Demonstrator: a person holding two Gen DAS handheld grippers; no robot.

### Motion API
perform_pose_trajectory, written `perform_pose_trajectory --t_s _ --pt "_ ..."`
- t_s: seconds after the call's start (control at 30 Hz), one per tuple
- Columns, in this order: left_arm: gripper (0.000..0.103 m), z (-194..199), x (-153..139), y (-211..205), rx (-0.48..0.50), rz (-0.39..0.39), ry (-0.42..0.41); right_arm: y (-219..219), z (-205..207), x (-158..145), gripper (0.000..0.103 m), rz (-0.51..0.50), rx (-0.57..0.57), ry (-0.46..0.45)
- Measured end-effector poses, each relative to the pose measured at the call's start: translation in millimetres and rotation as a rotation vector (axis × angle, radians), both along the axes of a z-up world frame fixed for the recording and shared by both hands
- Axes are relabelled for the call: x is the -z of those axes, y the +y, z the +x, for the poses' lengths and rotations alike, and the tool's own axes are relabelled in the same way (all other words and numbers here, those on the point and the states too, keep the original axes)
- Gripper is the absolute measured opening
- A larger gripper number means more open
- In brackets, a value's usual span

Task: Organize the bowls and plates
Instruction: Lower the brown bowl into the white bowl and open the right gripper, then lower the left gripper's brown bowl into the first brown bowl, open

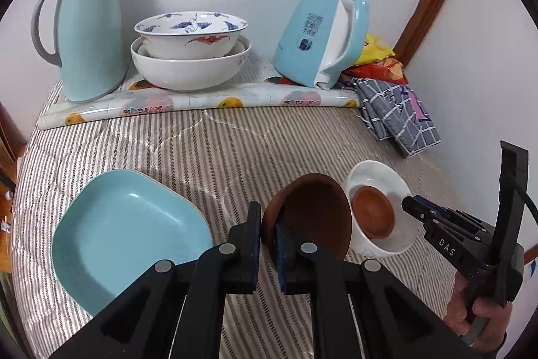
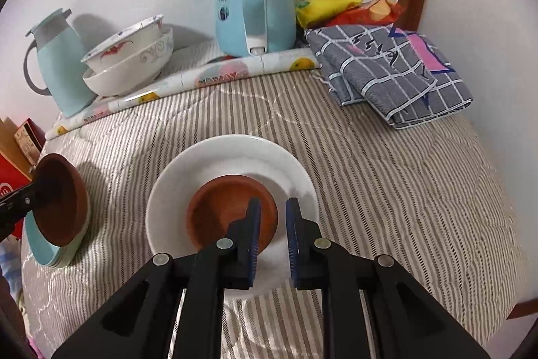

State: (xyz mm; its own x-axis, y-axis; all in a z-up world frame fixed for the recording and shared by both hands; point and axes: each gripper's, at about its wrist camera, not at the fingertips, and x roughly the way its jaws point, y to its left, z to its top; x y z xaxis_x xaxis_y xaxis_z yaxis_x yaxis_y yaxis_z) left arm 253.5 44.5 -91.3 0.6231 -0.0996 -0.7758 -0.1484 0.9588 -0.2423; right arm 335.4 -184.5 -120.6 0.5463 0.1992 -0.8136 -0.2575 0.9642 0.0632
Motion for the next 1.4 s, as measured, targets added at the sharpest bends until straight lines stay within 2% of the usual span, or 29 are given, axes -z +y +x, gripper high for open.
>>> perform_pose_trajectory --t_s 0.4,0.5,0.57,1.1,1.4 --pt "0.008 -12.7 -17.7 -28.9 0.035 0.008 -0.030 -26.5 -33.8 -34.4 0.019 0.036 0.024 -0.068" --pt "0.008 -14.7 -20.5 -36.2 0.048 0.005 -0.032 -36.1 -40.0 -38.1 0.025 0.042 0.039 -0.073" --pt "0.008 -15.6 -21.9 -39.9 0.055 0.007 -0.033 -42.1 -42.8 -39.0 0.028 0.046 0.049 -0.076" --pt "0.008 -9.5 -19.9 -71.4 0.081 0.002 -0.024 -87.1 -56.3 -33.8 0.028 0.066 0.109 -0.067" --pt "0.008 9.0 -12.2 -86.1 0.109 0.015 -0.001 -99.5 -57.8 -26.5 0.028 0.066 0.122 -0.052"
